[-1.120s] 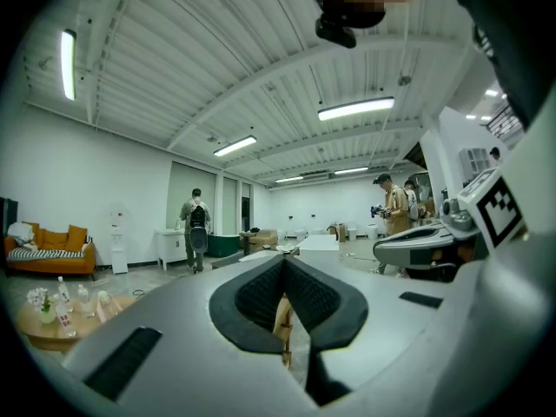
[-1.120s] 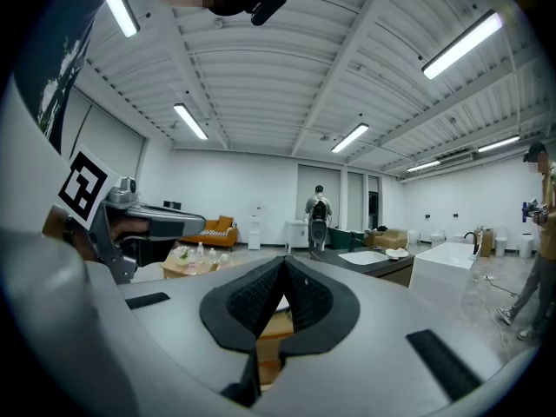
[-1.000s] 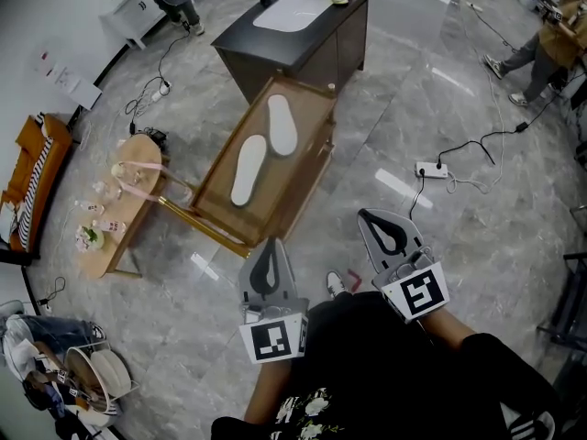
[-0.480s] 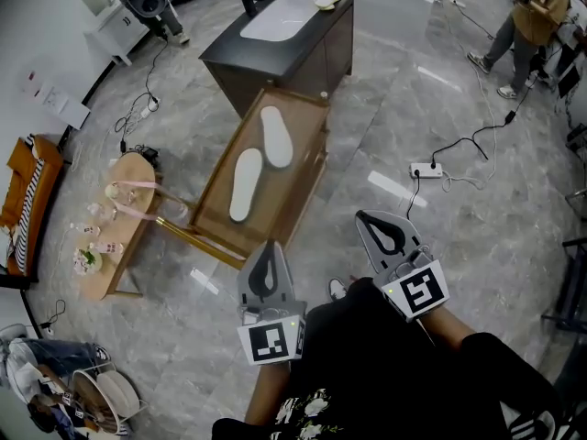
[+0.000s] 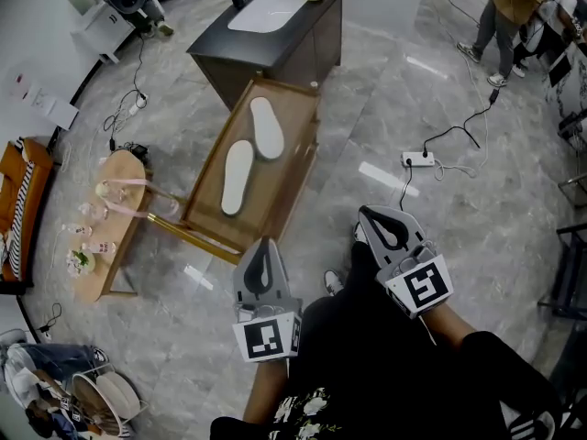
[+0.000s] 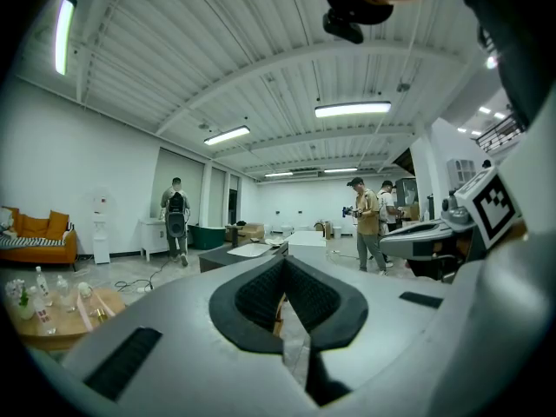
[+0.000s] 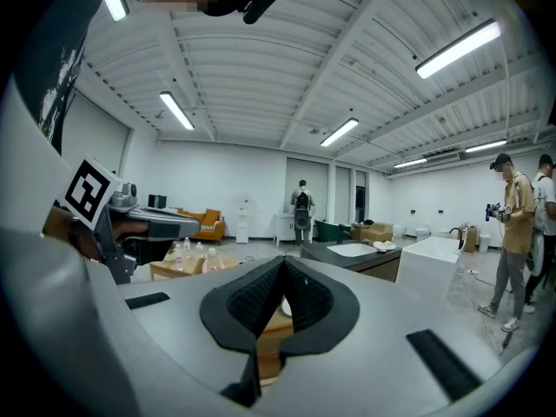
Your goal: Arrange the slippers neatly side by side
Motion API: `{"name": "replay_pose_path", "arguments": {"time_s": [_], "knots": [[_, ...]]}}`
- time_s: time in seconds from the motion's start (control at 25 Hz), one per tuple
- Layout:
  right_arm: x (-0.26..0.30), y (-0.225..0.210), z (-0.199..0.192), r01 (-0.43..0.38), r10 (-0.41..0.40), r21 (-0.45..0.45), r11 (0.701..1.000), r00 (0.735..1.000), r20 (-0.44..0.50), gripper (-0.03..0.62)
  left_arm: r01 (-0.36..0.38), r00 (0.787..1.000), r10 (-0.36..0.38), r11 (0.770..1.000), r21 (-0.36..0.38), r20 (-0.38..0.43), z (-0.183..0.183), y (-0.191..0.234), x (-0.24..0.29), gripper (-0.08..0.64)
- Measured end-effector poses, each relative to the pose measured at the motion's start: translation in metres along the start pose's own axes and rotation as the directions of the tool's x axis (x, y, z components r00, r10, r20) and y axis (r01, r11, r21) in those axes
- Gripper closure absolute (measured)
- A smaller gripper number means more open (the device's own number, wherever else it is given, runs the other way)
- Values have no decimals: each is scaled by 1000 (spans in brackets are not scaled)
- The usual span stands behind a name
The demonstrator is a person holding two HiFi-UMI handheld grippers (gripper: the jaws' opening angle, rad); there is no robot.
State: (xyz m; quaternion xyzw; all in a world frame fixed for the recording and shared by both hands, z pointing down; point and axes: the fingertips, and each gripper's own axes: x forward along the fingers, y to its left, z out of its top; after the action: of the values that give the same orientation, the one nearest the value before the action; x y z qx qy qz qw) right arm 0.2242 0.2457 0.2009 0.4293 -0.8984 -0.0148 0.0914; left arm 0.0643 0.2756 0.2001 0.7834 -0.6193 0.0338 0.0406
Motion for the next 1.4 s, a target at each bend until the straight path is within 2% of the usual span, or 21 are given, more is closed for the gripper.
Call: {"name": "replay_pose_path", "arguments": {"time_s": [0.4, 0.92, 1.4], "knots": [[18, -12, -4, -7, 6, 7, 1000, 1000, 8, 595, -40, 999, 40, 998, 40, -22, 0, 10, 3, 560], [62, -10, 4, -79, 79, -24, 997, 997, 15, 595, -119, 993, 119, 992, 31, 0, 5, 42, 20, 560], [117, -32, 7, -160, 160, -25, 987, 987, 12, 595, -187, 982, 188, 982, 36, -21, 6, 62, 64, 560]]}}
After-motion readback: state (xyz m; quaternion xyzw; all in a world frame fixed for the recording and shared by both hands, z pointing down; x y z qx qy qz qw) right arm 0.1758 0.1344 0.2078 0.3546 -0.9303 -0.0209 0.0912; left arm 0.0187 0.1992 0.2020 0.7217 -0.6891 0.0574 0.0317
